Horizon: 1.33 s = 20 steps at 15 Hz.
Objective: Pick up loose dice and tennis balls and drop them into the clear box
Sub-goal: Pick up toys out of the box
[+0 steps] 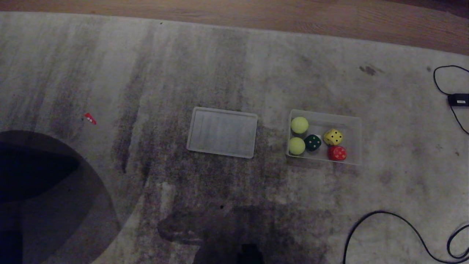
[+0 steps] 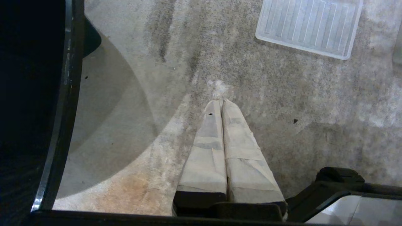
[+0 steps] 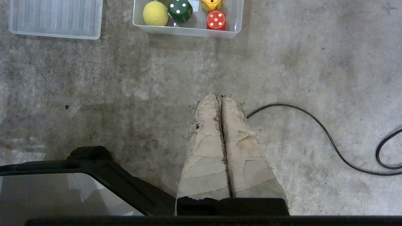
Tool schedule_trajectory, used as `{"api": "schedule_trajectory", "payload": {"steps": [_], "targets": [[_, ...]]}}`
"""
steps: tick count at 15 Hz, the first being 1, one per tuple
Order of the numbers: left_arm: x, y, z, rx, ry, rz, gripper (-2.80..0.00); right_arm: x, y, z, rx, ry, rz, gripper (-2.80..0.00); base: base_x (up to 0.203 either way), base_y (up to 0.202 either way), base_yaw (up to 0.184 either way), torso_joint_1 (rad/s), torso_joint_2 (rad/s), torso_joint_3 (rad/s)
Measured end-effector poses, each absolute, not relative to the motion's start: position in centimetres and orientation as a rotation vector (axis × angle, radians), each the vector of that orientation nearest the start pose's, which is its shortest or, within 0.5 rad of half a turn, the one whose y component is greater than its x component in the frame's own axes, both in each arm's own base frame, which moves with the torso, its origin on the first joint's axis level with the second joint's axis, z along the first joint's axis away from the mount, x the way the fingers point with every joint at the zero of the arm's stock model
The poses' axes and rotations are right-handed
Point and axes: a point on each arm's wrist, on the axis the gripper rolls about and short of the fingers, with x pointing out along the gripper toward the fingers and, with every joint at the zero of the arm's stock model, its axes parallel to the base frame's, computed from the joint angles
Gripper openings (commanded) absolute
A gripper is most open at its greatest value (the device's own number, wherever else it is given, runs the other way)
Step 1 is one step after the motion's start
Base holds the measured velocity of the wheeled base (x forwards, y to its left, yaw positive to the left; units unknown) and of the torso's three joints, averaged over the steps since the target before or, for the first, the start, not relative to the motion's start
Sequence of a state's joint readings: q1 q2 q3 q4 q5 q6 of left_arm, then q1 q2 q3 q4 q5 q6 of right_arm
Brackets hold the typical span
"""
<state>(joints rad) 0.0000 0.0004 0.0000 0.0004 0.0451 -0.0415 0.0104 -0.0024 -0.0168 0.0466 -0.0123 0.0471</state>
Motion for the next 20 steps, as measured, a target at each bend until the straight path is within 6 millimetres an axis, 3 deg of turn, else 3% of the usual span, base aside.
{"api": "schedule_trajectory", "payload": {"steps": [20], "targets": [[-2.28, 0.12, 7.56, -0.082, -0.003, 0.053, -2.8, -2.43, -0.05, 7.52, 0.048, 0.028, -0.002, -2.8, 0.0, 0.0, 0.0, 0.003, 0.0, 0.189]]}}
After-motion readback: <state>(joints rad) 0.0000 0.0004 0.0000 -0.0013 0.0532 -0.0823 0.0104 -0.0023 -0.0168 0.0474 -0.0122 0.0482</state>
